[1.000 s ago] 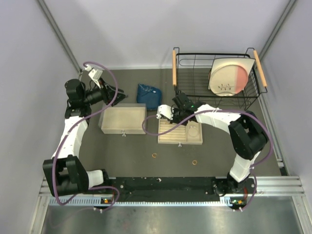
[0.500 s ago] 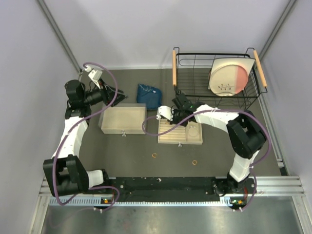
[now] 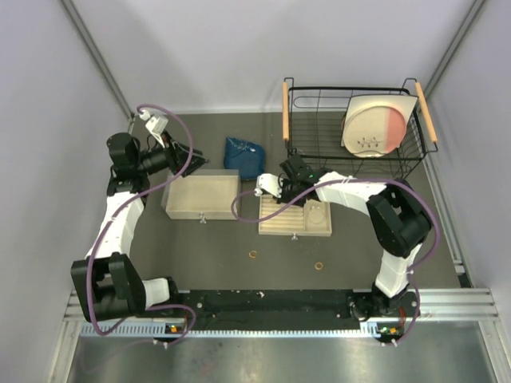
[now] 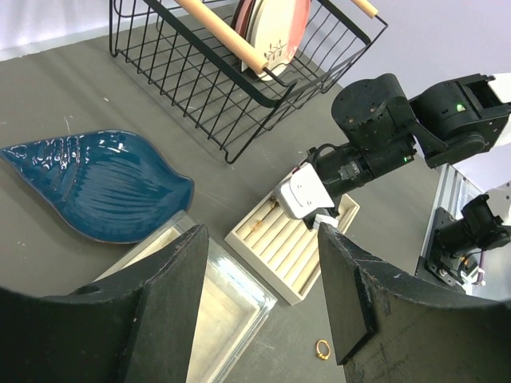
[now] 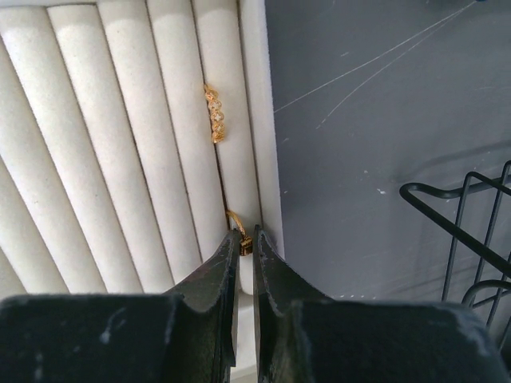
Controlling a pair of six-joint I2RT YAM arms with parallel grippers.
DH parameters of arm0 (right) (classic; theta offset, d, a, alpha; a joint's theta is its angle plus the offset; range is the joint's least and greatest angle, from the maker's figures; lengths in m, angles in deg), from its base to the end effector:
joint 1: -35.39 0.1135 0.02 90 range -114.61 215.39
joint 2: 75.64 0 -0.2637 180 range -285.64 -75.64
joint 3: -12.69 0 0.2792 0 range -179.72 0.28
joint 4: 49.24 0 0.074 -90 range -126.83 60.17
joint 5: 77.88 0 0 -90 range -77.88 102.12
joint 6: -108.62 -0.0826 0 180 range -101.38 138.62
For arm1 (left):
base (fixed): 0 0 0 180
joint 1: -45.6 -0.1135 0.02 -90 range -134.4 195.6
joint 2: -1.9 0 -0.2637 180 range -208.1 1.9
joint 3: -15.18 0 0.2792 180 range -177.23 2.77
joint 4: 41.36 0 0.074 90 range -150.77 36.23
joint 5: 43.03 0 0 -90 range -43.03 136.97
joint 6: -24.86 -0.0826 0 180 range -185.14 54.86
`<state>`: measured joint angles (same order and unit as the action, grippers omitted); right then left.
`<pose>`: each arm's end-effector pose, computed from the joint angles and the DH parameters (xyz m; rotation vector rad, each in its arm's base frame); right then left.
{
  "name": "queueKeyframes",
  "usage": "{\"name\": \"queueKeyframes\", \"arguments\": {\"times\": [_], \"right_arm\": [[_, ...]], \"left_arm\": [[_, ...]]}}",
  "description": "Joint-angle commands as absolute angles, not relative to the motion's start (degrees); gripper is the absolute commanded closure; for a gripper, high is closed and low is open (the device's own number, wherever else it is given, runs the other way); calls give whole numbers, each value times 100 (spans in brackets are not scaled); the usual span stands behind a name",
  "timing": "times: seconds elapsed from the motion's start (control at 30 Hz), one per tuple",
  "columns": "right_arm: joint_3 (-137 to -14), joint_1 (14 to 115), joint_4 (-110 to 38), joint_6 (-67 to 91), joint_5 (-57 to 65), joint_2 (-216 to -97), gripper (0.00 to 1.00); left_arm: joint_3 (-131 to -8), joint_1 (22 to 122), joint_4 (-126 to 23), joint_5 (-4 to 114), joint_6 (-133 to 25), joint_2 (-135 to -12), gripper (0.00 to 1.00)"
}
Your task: Organize the mixed jewelry
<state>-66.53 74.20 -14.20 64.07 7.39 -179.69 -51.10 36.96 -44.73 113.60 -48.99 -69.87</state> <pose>0.3198 0.2660 0.1169 -1.7732 1.9171 0.0670 0.3287 -0.0268 0.3208 0.5109 1.6739 -1.0858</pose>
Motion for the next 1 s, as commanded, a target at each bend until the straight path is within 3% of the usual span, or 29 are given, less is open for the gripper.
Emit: {"name": "queueKeyframes", "arguments": {"times": [0.0, 0.4, 0.73, 0.97], "right_arm": [[-6617, 7547, -1477, 6354, 729, -18208, 93], [-6634, 7556, -1065, 6046, 843, -17356, 76], [-6828, 7555, -275, 5774, 791, -16644, 74], [-5697, 7643, 675, 5563, 149, -15440, 69]], "left_arm": [[-5076, 3629, -4304, 11500, -5011, -6947, 37], [-5120, 3611, -4401, 11508, -5046, -6850, 37], [-5102, 3620, -4454, 11421, -5019, -6797, 38], [-5286, 3865, -5068, 10824, -5650, -6815, 37]]}}
